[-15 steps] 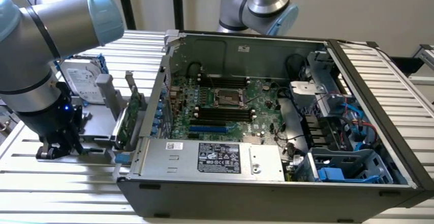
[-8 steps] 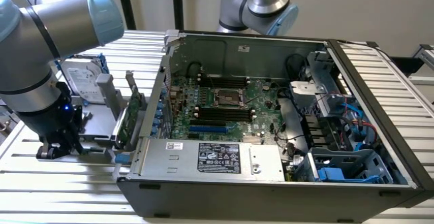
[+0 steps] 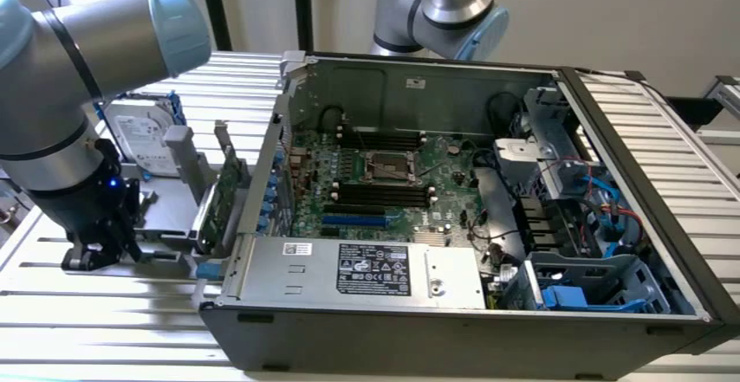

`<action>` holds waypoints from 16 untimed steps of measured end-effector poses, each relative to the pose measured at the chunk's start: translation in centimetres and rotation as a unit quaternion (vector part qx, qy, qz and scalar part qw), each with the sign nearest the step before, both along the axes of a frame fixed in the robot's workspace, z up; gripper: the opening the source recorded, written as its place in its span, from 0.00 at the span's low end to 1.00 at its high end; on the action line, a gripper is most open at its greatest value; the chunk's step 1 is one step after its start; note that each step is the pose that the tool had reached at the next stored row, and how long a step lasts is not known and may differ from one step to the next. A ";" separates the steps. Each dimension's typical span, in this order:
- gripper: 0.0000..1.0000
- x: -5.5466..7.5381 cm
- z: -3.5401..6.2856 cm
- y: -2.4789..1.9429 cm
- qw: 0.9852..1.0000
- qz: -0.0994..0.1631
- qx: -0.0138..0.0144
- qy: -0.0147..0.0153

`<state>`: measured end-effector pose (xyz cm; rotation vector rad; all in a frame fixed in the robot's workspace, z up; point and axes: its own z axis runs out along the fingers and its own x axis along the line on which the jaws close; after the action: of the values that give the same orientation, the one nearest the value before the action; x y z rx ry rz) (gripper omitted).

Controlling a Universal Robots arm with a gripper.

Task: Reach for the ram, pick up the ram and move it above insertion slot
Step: 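Pick up the ram and move it above insertion slot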

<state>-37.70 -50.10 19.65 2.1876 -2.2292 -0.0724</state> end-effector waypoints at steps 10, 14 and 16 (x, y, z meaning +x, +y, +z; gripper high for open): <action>0.14 0.0 0.85 0.00 1.000 0.000 0.000 0.000; 0.14 0.0 1.34 0.00 1.000 0.000 0.000 0.000; 0.14 0.0 1.59 0.00 1.000 0.000 0.000 0.000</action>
<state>-37.69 -50.10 21.24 2.1878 -2.2294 -0.0726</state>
